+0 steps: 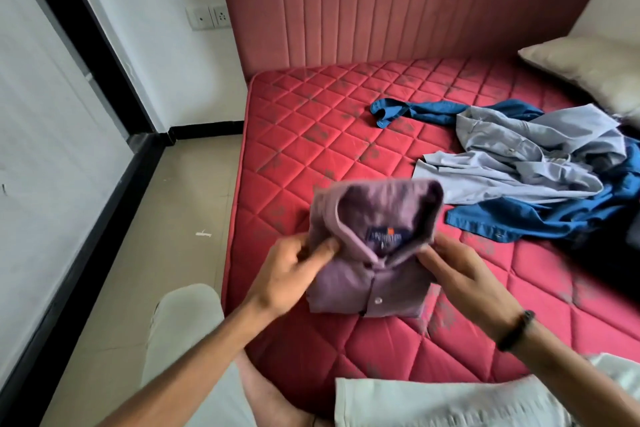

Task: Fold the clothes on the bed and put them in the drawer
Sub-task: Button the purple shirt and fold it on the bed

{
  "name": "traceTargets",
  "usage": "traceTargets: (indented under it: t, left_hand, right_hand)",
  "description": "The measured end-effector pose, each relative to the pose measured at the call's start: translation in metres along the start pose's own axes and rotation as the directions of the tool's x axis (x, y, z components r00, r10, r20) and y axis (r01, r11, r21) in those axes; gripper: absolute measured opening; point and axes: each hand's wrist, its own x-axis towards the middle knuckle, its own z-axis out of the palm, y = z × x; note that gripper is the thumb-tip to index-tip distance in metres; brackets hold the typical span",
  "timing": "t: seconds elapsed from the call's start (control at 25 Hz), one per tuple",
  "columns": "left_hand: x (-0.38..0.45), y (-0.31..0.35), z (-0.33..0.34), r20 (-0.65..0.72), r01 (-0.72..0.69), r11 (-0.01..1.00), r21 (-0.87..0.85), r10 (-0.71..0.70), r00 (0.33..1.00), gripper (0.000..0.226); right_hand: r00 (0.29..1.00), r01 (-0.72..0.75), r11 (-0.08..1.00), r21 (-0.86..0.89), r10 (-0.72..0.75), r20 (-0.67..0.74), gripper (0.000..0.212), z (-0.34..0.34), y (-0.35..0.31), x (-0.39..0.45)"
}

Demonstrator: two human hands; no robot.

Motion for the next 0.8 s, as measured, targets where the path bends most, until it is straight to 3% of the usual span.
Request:
traceTargets:
  t: [0.08,0.12,0.2,0.24,0.32,0.44,0.56,0.68,0.8]
  left_hand:
    - [0.045,-0.022,0.011,-0.181,0.143,0.988,-0.06,-0.151,0.972,0.043]
    - [0.064,-0.039,0.016,-0.208,0.262,0.956,-0.133,-0.285,0.936,0.045]
    - [0.079,-0.077,0.024,-0.146,0.495,0.833,-0.248,-0.537,0.831,0.058]
    - [0.076,-0.093,0.025,-0.123,0.541,0.797,-0.268,-0.585,0.802,0.067]
    - [0.062,-0.103,0.029,-0.108,0.56,0.787,-0.26,-0.6,0.793,0.073]
    - [0.04,-0.094,0.027,-0.05,0.554,0.828,-0.079,-0.559,0.828,0.063]
    - [0.025,-0.08,0.024,0.064,0.53,0.844,-0.077,-0.527,0.848,0.065]
    - [0.005,-0.083,0.032,-0.046,0.452,0.886,0.107,-0.45,0.892,0.065]
    - [-0.006,-0.09,0.034,-0.167,0.529,0.848,0.038,-0.516,0.84,0.064]
  right_hand:
    - [0.981,-0.126,0.992,-0.022,0.122,-0.149,0.036,0.016,0.017,0.048]
    - [0.96,-0.205,0.978,-0.031,0.194,-0.202,0.036,0.025,0.031,0.064]
    - [0.902,-0.372,0.927,-0.043,0.35,-0.253,0.045,0.043,0.069,0.075]
    - [0.881,-0.421,0.905,-0.068,0.39,-0.267,0.05,0.05,0.089,0.072]
    - [0.862,-0.446,0.892,-0.079,0.404,-0.305,0.049,0.056,0.119,0.07]
    - [0.838,-0.482,0.867,-0.124,0.416,-0.353,0.033,0.056,0.115,0.077]
    - [0.837,-0.395,0.892,-0.219,0.252,-0.485,0.026,0.062,0.089,0.081]
    - [0.826,-0.393,0.875,-0.282,0.202,-0.527,0.023,0.076,0.081,0.073]
    - [0.795,-0.571,0.747,-0.339,0.401,-0.456,0.024,0.083,0.093,0.074]
